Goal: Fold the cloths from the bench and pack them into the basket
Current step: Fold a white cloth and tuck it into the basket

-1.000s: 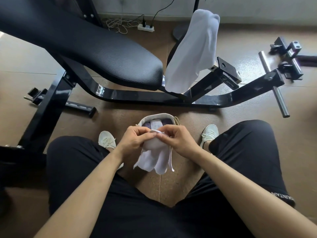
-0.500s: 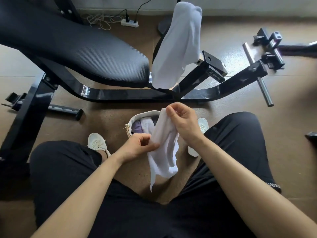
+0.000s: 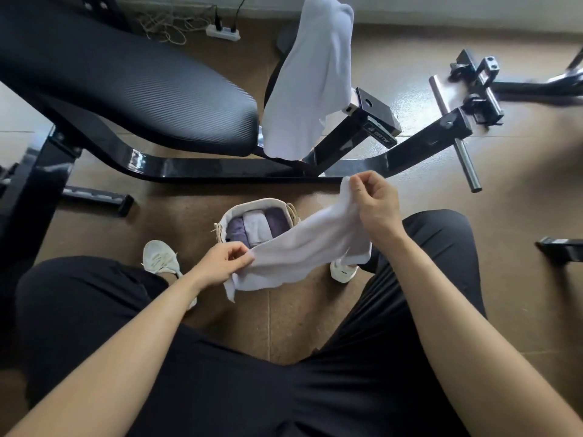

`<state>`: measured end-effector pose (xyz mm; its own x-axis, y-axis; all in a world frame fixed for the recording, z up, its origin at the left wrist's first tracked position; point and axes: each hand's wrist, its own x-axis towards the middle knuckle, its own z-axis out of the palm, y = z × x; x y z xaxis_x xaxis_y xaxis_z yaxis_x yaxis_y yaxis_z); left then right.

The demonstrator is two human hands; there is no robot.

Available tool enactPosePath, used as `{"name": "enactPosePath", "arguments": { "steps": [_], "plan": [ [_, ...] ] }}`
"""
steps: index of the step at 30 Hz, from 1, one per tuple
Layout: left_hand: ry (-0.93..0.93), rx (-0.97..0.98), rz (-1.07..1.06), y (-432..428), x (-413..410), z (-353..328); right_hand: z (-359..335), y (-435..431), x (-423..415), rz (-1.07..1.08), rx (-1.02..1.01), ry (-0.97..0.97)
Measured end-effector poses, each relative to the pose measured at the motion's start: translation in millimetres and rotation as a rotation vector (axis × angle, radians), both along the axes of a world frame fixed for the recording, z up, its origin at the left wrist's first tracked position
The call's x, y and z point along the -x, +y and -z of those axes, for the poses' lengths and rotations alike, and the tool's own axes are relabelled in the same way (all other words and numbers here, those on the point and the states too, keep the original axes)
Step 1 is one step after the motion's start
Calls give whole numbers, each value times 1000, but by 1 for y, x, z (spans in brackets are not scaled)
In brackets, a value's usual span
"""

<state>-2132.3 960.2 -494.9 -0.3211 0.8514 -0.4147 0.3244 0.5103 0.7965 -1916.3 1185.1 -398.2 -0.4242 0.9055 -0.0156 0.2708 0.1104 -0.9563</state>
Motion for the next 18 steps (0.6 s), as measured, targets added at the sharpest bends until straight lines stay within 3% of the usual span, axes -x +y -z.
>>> {"name": "enactPosePath", "arguments": {
  "steps": [4,10,14,18],
  "plan": [
    [-27,-179,-96,7,-9,-28,10,-19,7,-275,-83,-202],
    [-78,-302,-7,6,-27,-61,29,-66,32,-694,-55,-340],
    [-66,-316,-31,0,-23,-66,28,-71,41,-727,-37,-364],
    [-61,-208,-21,-5,-13,-63,23,-59,39,-641,-73,-314]
  ]
}}
